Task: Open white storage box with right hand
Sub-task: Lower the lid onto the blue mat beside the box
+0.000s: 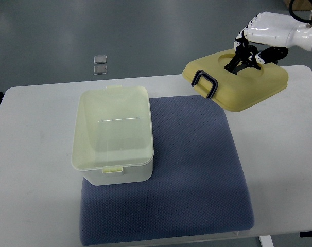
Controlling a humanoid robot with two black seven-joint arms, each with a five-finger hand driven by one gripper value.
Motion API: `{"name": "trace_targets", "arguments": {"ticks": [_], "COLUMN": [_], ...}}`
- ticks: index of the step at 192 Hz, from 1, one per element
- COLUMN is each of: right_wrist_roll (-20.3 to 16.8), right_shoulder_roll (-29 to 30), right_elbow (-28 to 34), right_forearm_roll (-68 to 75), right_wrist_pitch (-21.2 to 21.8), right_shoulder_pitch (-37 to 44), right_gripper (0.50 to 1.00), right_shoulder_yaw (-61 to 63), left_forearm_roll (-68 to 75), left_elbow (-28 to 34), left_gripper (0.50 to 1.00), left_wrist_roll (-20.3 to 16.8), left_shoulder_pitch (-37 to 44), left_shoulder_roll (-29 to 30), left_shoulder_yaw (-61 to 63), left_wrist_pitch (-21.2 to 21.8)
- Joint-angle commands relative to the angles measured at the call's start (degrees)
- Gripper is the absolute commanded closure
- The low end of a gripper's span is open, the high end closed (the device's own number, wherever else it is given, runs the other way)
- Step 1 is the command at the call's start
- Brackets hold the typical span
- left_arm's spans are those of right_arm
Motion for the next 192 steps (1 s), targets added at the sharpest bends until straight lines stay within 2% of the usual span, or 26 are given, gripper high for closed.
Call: {"name": "trace_targets", "arguments": {"ticks": [1,192], "right_wrist_roll": [0.0,0.0], "right_shoulder_roll": [0.8,10.9], "right_elbow": [-0.1,-0.8], "right_forearm_roll": [-0.4,-0.8], "right_wrist_pitch": [-2.1,-5.3], "right_shoulder_pitch": [-3.1,-8.8], "right_gripper": [1.0,1.0], "right_shoulder_yaw": [0.0,-2.8], "left_forearm_roll": [0.0,0.0], "left_elbow": [-0.1,-0.1], "left_gripper": [0.5,0.5], "left_wrist_roll": [0.0,0.0], "left_shoulder_pitch": [0.0,0.0], "left_shoulder_roll": [0.0,0.0], "left_shoulder_yaw": [0.0,0.0], "left_wrist_pitch": [0.0,0.0]}}
